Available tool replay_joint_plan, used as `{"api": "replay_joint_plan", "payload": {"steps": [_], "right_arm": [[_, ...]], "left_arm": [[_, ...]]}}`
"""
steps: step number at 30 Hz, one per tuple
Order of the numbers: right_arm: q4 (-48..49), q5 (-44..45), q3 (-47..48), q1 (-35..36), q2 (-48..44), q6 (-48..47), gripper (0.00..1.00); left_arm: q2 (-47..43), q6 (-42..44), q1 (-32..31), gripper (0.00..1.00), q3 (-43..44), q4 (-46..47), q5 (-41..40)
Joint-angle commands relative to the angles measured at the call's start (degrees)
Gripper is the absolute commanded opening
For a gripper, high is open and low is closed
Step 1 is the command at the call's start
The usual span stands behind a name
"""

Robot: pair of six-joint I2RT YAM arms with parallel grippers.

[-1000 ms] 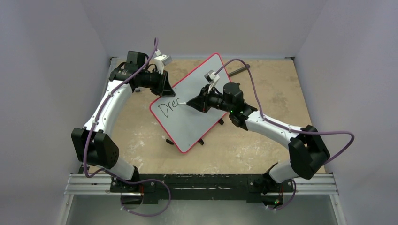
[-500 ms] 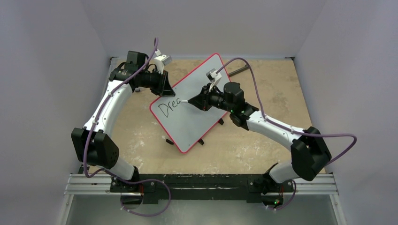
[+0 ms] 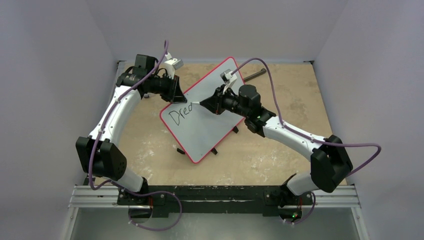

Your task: Write a sentence on the whiteboard

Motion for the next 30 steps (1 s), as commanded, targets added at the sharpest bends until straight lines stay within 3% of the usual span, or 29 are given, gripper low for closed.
{"api": "replay_joint_plan", "payload": {"steps": [1,30], "right_arm": [[0.34,1.2,1.08,-0.09,0.75,-0.74,0.0],[-2.85,3.34,-3.41,-0.07,-3.46,-1.5,0.0]], "left_arm": [[-2.74,4.03,-0.77,0.0,0.27,3.01,0.46],[-3.38,4.03,-0.77,0.0,0.36,3.0,0.37]]}}
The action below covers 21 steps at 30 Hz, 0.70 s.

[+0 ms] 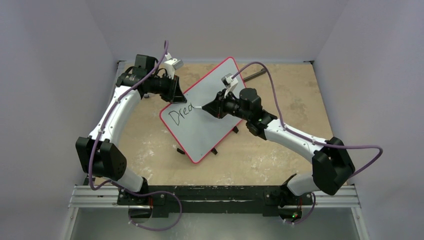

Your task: Write a sentence on the whiteboard

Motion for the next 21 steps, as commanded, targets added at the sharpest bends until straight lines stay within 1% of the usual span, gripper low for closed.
{"api": "replay_joint_plan", "payload": {"steps": [1,11,21], "right_arm": [[-2.26,3.1,-0.11,-0.11,-2.4,-1.54,0.0],[-4.74,3.11,2.5,-0.11,-6.86,-1.78,0.0],[-6.31,6.17,2.54,-0.11,-8.81,-2.2,0.0]], "left_arm": [[-3.31,4.02,-0.77,0.0,0.45,3.09,0.82],[-3.53,3.83,-0.77,0.0,0.45,3.14,0.82],[-3.91,3.42,-0.81,0.0,0.45,3.31,0.3]]}}
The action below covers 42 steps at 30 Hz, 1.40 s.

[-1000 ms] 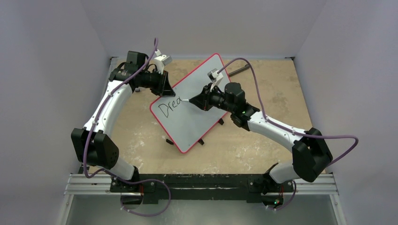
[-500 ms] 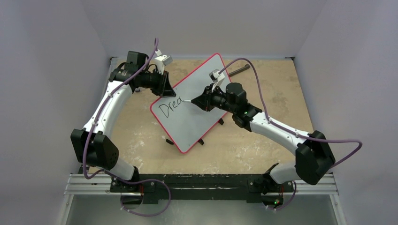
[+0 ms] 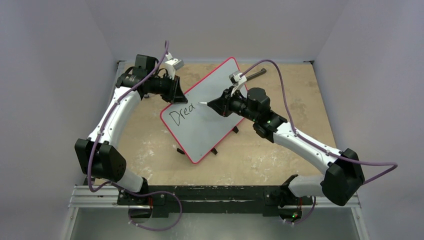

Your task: Write a sentence on the whiteboard

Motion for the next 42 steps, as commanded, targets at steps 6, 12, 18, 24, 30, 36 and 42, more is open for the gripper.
{"api": "replay_joint_plan", "payload": {"steps": [6,12,18,24,30,36,42], "right_arm": [[-0.86,3.4,1.74,-0.06,-2.25,-1.01,0.0],[-1.36,3.56,1.73,-0.04,-2.38,-1.19,0.0],[-1.16,2.68,1.73,-0.06,-2.24,-1.54,0.0],[-0.37,0.64,2.41,-0.06,-0.76,-3.05,0.0],[0.84,-0.74,2.52,-0.04,0.19,-4.36,0.0],[3.09,-3.64,1.87,-0.04,1.79,-5.08,0.0],[5.99,-5.66,1.95,-0.02,2.3,-4.44,0.0]], "left_arm": [[-3.79,2.18,-0.2,0.0,-0.22,4.89,-0.09],[-3.94,1.86,-0.27,0.0,-0.11,4.83,-0.23],[-3.98,1.85,-0.34,0.0,-0.03,4.76,0.47],[-3.85,2.04,-0.66,0.0,0.19,4.29,0.03],[-3.9,1.99,-0.71,0.0,0.38,4.27,0.04],[-3.85,2.06,-0.8,0.0,0.29,4.13,-0.01],[-3.72,2.16,-0.97,0.0,0.25,3.97,-0.1]]}}
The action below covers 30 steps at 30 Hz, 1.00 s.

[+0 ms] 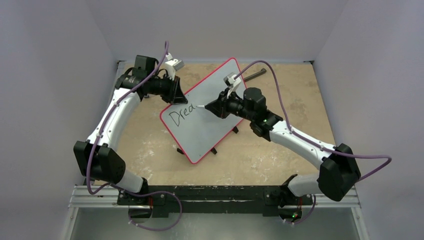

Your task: Write a sentence on the whiteboard

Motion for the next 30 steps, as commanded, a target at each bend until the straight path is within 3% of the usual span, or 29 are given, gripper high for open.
{"api": "replay_joint_plan", "payload": {"steps": [1,19,30], "right_arm": [[5.39,-2.48,2.18,-0.1,-0.59,-0.61,0.0],[4.87,4.47,4.9,-0.1,3.3,0.41,0.0],[4.19,5.01,0.05,-0.08,1.85,-0.19,0.0]], "left_arm": [[-2.54,2.35,-0.54,0.0,0.92,3.75,0.1],[-2.62,2.45,-0.79,0.0,0.93,3.66,0.04],[-2.89,2.51,-0.8,0.0,1.01,3.58,-0.08]]}}
